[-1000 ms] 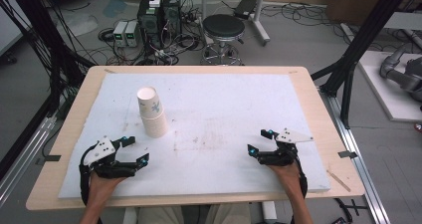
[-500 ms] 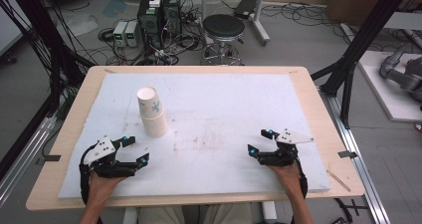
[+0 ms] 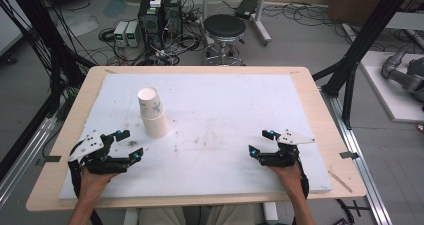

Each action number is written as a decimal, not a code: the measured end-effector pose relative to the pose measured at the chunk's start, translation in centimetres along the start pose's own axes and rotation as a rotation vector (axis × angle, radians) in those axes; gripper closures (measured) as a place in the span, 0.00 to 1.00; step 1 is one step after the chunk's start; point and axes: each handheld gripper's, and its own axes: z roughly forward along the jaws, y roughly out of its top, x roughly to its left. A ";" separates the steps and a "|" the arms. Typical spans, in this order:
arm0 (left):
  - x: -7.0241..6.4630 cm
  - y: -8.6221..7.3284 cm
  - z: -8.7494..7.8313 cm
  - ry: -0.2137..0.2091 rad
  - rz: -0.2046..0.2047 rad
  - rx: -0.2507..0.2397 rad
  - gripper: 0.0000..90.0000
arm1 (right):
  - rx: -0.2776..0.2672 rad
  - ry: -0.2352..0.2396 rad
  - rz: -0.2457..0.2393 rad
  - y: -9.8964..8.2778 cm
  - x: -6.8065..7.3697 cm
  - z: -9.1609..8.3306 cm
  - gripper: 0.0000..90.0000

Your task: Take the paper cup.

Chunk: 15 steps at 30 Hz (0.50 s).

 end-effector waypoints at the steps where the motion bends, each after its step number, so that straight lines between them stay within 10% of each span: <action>1: 0.1 0.6 -0.2 -0.006 0.003 -0.002 0.17 | 0.001 0.000 -0.003 0.0 0.0 0.0 0.19; 15: 3.5 10.3 0.1 -0.125 0.066 0.015 0.16 | 0.003 0.000 -0.007 0.0 0.0 0.0 0.19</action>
